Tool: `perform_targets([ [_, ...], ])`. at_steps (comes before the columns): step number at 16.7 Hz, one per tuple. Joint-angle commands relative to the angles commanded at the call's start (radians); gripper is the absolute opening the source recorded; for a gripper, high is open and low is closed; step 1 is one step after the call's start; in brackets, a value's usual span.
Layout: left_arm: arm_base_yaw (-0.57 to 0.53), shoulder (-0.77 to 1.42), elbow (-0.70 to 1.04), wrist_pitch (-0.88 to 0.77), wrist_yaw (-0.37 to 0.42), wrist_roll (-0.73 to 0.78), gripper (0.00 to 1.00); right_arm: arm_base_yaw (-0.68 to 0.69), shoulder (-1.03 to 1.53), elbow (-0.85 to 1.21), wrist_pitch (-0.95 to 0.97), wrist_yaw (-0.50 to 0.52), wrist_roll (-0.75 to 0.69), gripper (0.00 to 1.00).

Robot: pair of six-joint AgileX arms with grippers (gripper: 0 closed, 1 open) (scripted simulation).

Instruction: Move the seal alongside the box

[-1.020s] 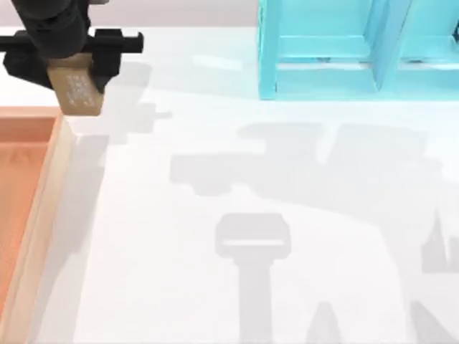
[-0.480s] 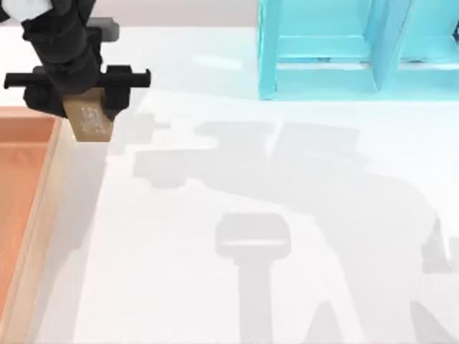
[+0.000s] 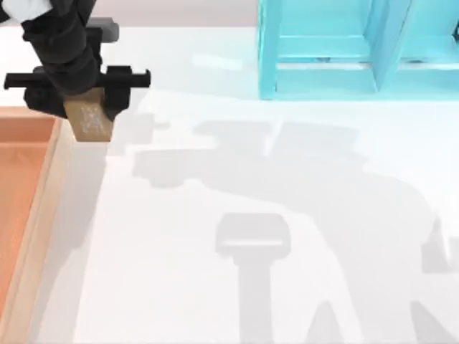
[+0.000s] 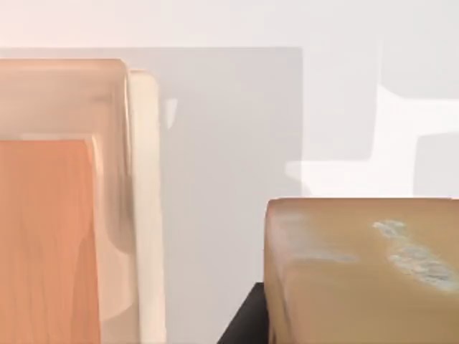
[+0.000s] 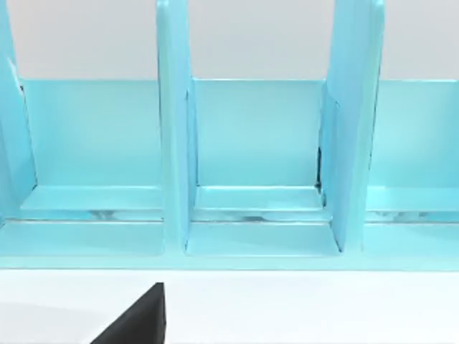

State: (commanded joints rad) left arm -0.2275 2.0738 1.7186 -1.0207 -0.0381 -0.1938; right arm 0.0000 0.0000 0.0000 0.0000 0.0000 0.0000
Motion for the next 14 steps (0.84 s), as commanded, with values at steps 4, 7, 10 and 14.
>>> perform_targets([
  [4,0.0,0.0,0.0,0.0,0.0,0.0,0.68,0.0,0.0,0.0,0.0,0.0,0.0,1.0],
  [7,0.0,0.0,0.0,0.0,0.0,0.0,0.9,0.0,0.0,0.0,0.0,0.0,0.0,1.0],
  [10,0.0,0.0,0.0,0.0,0.0,0.0,1.0,0.0,0.0,0.0,0.0,0.0,0.0,1.0],
  [14,0.0,0.0,0.0,0.0,0.0,0.0,1.0,0.0,0.0,0.0,0.0,0.0,0.0,1.0],
])
